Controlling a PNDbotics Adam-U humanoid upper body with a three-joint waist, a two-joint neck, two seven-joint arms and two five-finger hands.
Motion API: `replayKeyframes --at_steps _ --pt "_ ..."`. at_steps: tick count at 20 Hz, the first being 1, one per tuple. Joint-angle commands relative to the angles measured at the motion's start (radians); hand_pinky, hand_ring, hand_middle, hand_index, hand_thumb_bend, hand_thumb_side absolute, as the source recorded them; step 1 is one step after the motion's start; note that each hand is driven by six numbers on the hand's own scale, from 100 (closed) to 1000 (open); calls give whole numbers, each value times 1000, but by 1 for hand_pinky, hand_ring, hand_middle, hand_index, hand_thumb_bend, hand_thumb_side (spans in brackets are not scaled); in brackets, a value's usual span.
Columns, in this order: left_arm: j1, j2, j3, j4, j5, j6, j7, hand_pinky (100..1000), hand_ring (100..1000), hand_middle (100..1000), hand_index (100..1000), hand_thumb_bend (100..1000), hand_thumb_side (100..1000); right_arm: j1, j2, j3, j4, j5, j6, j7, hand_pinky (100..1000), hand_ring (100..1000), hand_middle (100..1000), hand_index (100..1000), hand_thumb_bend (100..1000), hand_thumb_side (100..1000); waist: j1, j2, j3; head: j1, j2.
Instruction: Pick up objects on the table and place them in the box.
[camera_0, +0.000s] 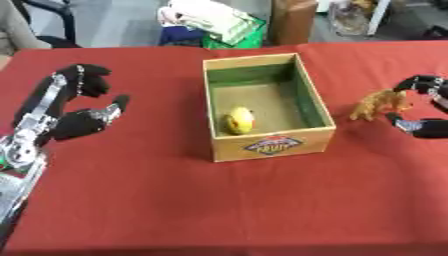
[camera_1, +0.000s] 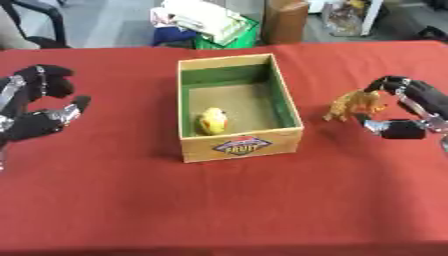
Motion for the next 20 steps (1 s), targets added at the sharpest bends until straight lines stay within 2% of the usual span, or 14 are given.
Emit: replayKeyframes --at_steps 1,7,12,20 --pt "-8 12 10 -8 -3 -2 -6 720 648 559 758 414 241 -19 -48 -12 -45 -29 0 -5 725 814 788 828 247 587 -2 -12 1 0 5" --pt "-7 10 8 -6 -4 -3 -11 720 647 559 759 413 241 -33 -61 -10 -46 -36 7 5 733 824 799 835 244 602 -1 -13 2 -2 5" --pt "-9 8 8 -6 -7 -4 -15 720 646 558 760 413 242 -56 -59 -3 2 13 -11 32 776 874 860 863 244 631 3 -8 10 -6 5" --pt "-17 5 6 -11 -8 -5 -19 719 645 558 760 413 244 -97 -60 -12 91 103 -41 55 796 887 873 879 268 673 6 5 33 -14 5"
